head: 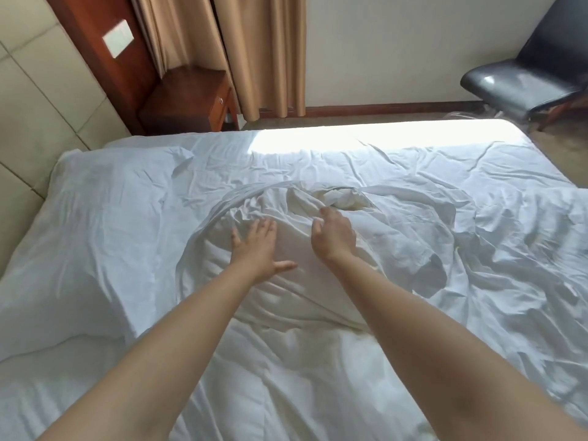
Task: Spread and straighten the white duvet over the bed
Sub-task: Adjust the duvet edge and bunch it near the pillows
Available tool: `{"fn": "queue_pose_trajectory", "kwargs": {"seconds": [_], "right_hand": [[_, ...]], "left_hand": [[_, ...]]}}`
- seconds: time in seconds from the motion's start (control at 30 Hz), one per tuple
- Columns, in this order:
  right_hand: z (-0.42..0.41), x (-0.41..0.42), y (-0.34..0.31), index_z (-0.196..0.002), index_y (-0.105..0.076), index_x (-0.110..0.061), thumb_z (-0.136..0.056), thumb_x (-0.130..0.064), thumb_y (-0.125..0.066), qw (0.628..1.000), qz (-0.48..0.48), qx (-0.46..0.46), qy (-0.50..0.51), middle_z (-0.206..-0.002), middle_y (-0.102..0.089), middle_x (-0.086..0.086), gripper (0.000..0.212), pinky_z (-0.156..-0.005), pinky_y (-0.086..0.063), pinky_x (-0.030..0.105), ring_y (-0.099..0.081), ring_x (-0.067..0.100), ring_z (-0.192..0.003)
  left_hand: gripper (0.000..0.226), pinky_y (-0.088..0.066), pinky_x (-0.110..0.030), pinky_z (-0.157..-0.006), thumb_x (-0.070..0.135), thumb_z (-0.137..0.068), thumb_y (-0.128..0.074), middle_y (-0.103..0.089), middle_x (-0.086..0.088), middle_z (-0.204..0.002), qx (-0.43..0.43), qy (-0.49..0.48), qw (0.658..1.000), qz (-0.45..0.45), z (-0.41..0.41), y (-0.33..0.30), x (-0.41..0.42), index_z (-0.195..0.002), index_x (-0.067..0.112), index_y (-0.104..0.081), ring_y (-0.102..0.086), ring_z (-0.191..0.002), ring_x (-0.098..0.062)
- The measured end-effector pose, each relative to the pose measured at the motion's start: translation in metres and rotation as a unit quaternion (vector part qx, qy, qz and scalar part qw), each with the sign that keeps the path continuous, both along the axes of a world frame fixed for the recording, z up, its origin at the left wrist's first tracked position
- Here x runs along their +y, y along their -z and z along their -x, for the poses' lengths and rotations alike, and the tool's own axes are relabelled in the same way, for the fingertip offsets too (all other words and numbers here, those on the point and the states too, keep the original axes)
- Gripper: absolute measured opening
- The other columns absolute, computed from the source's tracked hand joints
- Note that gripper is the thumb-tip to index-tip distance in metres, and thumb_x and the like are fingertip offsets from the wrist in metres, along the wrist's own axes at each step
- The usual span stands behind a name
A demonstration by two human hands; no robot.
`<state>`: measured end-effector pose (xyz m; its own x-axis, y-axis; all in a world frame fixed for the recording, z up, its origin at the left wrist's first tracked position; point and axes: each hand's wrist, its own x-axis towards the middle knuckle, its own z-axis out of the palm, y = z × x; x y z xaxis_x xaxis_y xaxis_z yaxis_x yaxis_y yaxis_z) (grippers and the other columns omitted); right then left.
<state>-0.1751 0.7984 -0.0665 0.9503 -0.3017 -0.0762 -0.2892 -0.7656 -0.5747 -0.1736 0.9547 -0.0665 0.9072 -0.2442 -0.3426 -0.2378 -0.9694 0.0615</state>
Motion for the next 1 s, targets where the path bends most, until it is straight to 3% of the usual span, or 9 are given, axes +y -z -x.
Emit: {"fn": "queue_pose_trajectory", "kwargs": {"seconds": [0.1, 0.2, 0.27, 0.33, 0.43, 0.57, 0.77, 0.87, 1.0], "right_hand": [[-0.031, 0.01, 0.006, -0.134, -0.044, -0.015, -0.095, -0.032, -0.044, 0.998, 0.054, -0.02, 0.02, -0.136, -0.048, 0.006, 0.042, -0.104, -0.029, 0.038, -0.039, 0.026, -0.128], [-0.058, 0.014, 0.013, -0.133, -0.043, -0.015, -0.095, -0.045, -0.041, 0.993, 0.08, 0.073, 0.036, -0.136, -0.048, 0.007, 0.049, -0.106, -0.025, 0.043, -0.039, 0.026, -0.13], [-0.07, 0.018, 0.021, -0.127, -0.049, -0.014, -0.098, -0.046, -0.035, 0.99, 0.047, 0.129, 0.006, -0.13, -0.055, 0.009, 0.045, -0.102, -0.03, 0.044, -0.046, 0.03, -0.125], [-0.076, 0.013, 0.017, -0.117, -0.054, -0.012, -0.101, -0.039, -0.029, 0.998, -0.015, 0.057, 0.011, -0.121, -0.06, 0.014, 0.039, -0.094, -0.037, 0.041, -0.053, 0.034, -0.116], [-0.087, -0.045, 0.0, -0.112, -0.055, -0.008, -0.103, -0.029, -0.026, 0.959, -0.1, -0.088, 0.251, -0.116, -0.063, 0.02, 0.038, -0.097, -0.034, 0.039, -0.055, 0.036, -0.111], [-0.077, -0.103, 0.025, -0.125, -0.05, -0.012, -0.1, -0.024, -0.032, 0.902, -0.105, 0.037, 0.416, -0.13, -0.054, 0.016, 0.033, -0.103, -0.027, 0.04, -0.047, 0.031, -0.123], [-0.071, -0.033, 0.028, -0.139, -0.039, -0.027, -0.094, -0.027, -0.044, 0.985, 0.079, -0.12, 0.098, -0.155, -0.017, 0.005, 0.046, -0.114, 0.003, 0.036, -0.009, 0.024, -0.143], [-0.06, -0.02, 0.042, -0.151, -0.017, -0.033, -0.096, -0.04, -0.036, 0.982, 0.174, -0.058, -0.053, -0.16, 0.013, -0.001, 0.058, -0.11, 0.025, 0.038, 0.02, 0.019, -0.145], [-0.066, -0.064, 0.074, -0.151, 0.001, -0.039, -0.088, -0.068, -0.029, 0.973, 0.189, 0.105, -0.077, -0.159, 0.019, -0.001, 0.075, -0.111, 0.02, 0.052, 0.022, 0.024, -0.145]], "left_hand": [[0.116, 0.005, -0.062, -0.114, 0.077, -0.073, -0.052, 0.011, 0.003, -0.16, 0.006, -0.006, 1.0, 0.008, -0.025, 0.003, 0.0, -0.152, 0.016, 0.007, 0.01, -0.147, -0.017], [0.12, 0.007, -0.062, -0.113, 0.078, -0.069, -0.056, 0.012, 0.003, -0.16, 0.023, -0.003, 0.999, 0.024, -0.042, 0.008, -0.002, -0.152, 0.017, 0.007, 0.008, -0.148, -0.017], [0.123, 0.009, -0.061, -0.113, 0.079, -0.067, -0.057, 0.013, 0.005, -0.16, 0.026, 0.009, 0.999, 0.022, -0.052, 0.011, -0.004, -0.152, 0.019, 0.008, 0.008, -0.148, -0.015], [0.126, 0.01, -0.061, -0.112, 0.078, -0.064, -0.06, 0.014, 0.007, -0.159, 0.026, 0.018, 0.999, 0.032, -0.062, 0.013, -0.007, -0.152, 0.022, 0.012, 0.009, -0.147, -0.014], [0.127, 0.006, -0.064, -0.111, 0.075, -0.062, -0.065, 0.015, 0.007, -0.159, 0.026, 0.032, 0.998, 0.041, -0.074, 0.018, -0.007, -0.151, 0.029, 0.013, 0.006, -0.148, -0.017], [0.126, 0.003, -0.067, -0.11, 0.074, -0.061, -0.068, 0.02, 0.002, -0.158, 0.074, 0.031, 0.996, 0.033, -0.073, 0.039, -0.011, -0.148, 0.038, 0.016, 0.011, -0.147, -0.027], [0.126, 0.0, -0.068, -0.109, 0.078, -0.059, -0.065, 0.025, 0.001, -0.157, 0.079, -0.001, 0.996, 0.031, -0.075, 0.056, -0.027, -0.145, 0.044, 0.021, 0.012, -0.146, -0.032], [0.125, 0.002, -0.067, -0.108, 0.078, -0.059, -0.065, 0.025, 0.001, -0.157, 0.07, 0.001, 0.997, 0.031, -0.071, 0.058, -0.033, -0.146, 0.044, 0.019, 0.013, -0.146, -0.03], [0.119, 0.003, -0.067, -0.109, 0.084, -0.063, -0.053, 0.026, -0.001, -0.157, 0.058, 0.012, 0.998, -0.019, -0.062, 0.061, -0.027, -0.146, 0.04, 0.02, 0.018, -0.145, -0.028]]}}
